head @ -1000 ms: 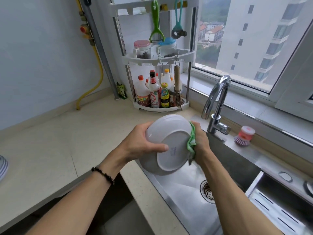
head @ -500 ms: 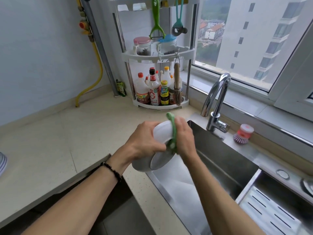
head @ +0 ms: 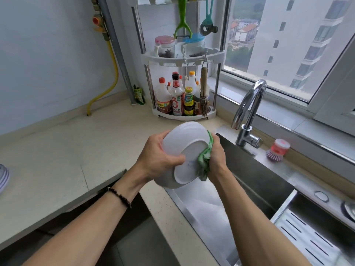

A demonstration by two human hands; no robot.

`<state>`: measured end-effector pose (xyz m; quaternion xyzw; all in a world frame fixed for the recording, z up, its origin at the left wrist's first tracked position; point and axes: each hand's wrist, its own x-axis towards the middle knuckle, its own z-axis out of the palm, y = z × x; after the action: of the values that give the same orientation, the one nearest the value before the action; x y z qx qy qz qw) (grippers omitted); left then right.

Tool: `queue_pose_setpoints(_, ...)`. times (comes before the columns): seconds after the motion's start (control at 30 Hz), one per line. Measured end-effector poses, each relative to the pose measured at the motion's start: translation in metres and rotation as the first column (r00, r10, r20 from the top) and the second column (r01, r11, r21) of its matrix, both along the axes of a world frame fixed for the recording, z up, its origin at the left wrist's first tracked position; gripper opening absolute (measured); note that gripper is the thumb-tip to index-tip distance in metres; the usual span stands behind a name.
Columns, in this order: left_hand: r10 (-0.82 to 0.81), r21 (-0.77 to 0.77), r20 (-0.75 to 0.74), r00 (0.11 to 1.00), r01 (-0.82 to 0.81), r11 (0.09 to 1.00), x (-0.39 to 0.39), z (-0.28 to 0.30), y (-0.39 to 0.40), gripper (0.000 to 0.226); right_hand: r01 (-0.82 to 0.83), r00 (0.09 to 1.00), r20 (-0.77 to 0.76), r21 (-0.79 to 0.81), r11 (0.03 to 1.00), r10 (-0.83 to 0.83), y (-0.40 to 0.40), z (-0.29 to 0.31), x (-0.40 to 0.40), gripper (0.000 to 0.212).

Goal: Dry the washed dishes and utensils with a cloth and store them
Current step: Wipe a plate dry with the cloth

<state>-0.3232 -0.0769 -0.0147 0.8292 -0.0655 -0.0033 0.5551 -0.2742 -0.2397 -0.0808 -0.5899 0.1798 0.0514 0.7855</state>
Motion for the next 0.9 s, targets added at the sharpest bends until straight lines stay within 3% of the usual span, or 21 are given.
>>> queue_pose_setpoints(0.07, -0.086, -0.052, -0.142, 0.986, 0.079, 0.996, 0.003, 0.007, 0.01, 0.065, -0.017, 1.0, 0.014, -0.086, 0.996, 0.019, -0.008, 0.005, 0.002, 0.052)
queue_pose_setpoints(0.13, -0.164, 0.011, -0.251, 0.954, 0.172, 0.985, 0.01, 0.018, 0.013, 0.058, -0.147, 0.98, 0.098, -0.245, 0.958, 0.175, -0.013, 0.014, 0.005, 0.046)
queue_pose_setpoints(0.23, -0.221, 0.114, -0.341, 0.914, 0.274, 0.955, 0.019, 0.024, 0.001, 0.05, -0.304, 0.871, 0.171, -0.547, 0.78, 0.46, -0.012, 0.032, 0.009, 0.046)
queue_pose_setpoints(0.4, -0.121, 0.038, -0.212, 0.97, 0.132, 0.99, 0.018, 0.009, -0.007, 0.047, -0.086, 0.811, 0.31, -0.775, 0.626, 0.496, -0.004, 0.038, 0.006, 0.042)
queue_pose_setpoints(0.47, -0.058, -0.009, -0.172, 0.983, 0.057, 0.998, 0.017, 0.005, -0.009, 0.048, -0.029, 0.769, 0.362, -0.803, 0.595, 0.526, 0.005, 0.026, -0.005, 0.041)
queue_pose_setpoints(0.5, -0.039, -0.015, -0.152, 0.988, 0.038, 0.999, 0.017, 0.005, -0.011, 0.048, -0.009, 0.764, 0.403, -0.774, 0.633, 0.504, 0.005, 0.021, -0.008, 0.042)
queue_pose_setpoints(0.57, -0.007, -0.021, -0.133, 0.991, 0.004, 1.0, 0.015, 0.005, -0.016, 0.048, -0.036, 0.845, 0.407, -0.607, 0.794, 0.348, -0.002, 0.013, -0.006, 0.046)
queue_pose_setpoints(0.63, 0.073, -0.059, -0.125, 0.989, -0.081, 0.995, 0.013, 0.006, -0.018, 0.05, -0.064, 0.903, 0.328, -0.536, 0.842, 0.277, -0.004, 0.006, -0.003, 0.053)
queue_pose_setpoints(0.73, 0.181, -0.174, -0.171, 0.969, -0.211, 0.962, 0.017, 0.004, -0.019, 0.061, 0.01, 0.782, 0.409, -0.761, 0.648, 0.469, 0.013, -0.003, -0.019, 0.057)
queue_pose_setpoints(0.8, 0.209, -0.215, -0.206, 0.956, -0.253, 0.943, 0.016, 0.003, -0.02, 0.065, -0.043, 0.758, 0.387, -0.773, 0.632, 0.525, 0.009, -0.008, -0.02, 0.052)
queue_pose_setpoints(0.9, 0.263, -0.233, -0.218, 0.94, -0.312, 0.921, 0.015, 0.001, -0.021, 0.056, -0.185, 0.822, 0.244, -0.74, 0.647, 0.514, -0.001, -0.002, -0.01, 0.048)
